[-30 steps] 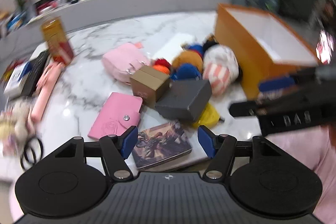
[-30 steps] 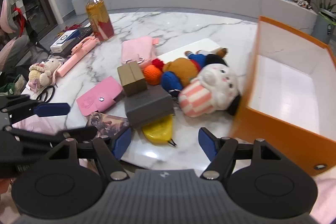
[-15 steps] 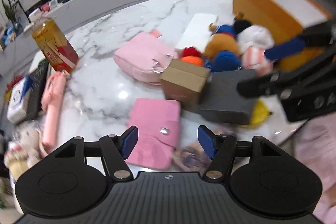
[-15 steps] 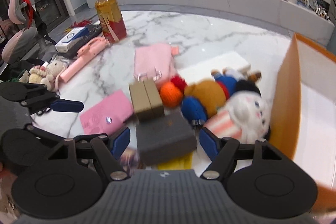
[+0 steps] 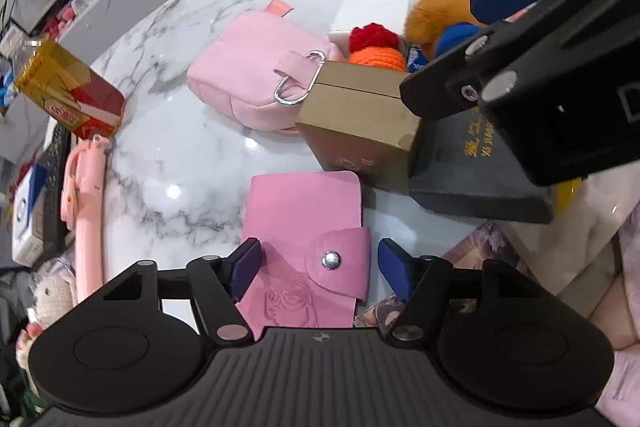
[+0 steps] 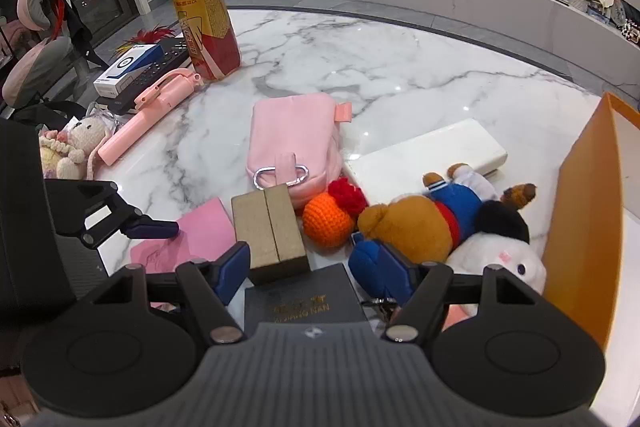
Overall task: Organize objects
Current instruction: 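Grasp the pink wallet with the left tool while the right tool grasps the pink pouch's ring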
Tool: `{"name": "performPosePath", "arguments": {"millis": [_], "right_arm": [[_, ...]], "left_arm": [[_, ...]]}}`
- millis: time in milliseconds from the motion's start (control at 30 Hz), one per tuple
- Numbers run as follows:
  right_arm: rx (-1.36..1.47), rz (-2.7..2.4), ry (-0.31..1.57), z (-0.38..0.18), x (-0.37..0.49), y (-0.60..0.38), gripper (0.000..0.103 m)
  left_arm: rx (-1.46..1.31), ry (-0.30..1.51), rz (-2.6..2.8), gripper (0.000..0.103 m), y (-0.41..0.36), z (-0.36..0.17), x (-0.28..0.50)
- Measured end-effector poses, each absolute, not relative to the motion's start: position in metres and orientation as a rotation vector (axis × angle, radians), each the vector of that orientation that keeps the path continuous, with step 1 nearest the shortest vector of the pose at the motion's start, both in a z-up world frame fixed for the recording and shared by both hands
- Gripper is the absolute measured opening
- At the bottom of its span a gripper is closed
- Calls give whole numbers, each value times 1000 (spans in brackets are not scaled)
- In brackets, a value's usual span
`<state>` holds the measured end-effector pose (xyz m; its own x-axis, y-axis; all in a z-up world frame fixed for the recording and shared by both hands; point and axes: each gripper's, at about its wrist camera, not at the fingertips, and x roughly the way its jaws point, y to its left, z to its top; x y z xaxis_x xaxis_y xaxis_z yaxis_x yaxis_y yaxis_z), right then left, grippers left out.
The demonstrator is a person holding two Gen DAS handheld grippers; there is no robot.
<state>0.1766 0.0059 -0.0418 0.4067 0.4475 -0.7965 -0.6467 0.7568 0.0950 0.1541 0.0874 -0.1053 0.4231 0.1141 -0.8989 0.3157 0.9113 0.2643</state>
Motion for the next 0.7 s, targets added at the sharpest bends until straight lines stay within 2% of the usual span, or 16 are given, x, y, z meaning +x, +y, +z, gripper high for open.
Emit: {"name": "performPosePath", "arguments": {"millis": [100,167,233,267,533,700], "right_arm": [[-237,708,914,-41,182,9,72],[-235,714,905,-38,187,13,72],[-236,721,895,-36,191,16,72],[-239,724,891,-36,194,20,72],[-245,744,903,-37,220,43,72],[-222,749,962,-46,250,62,63]], "left_arm": [[413,1127,-128,70,91,-104,155],[389,1113,-144,62,93,-100,153],[341,1092,-167,42,98,-92,152],[308,1083,-174,39,101,-87,153],[-7,1000,-188,38,156,-52,160],[-176,941,-163,38,190,-40,173]]}}
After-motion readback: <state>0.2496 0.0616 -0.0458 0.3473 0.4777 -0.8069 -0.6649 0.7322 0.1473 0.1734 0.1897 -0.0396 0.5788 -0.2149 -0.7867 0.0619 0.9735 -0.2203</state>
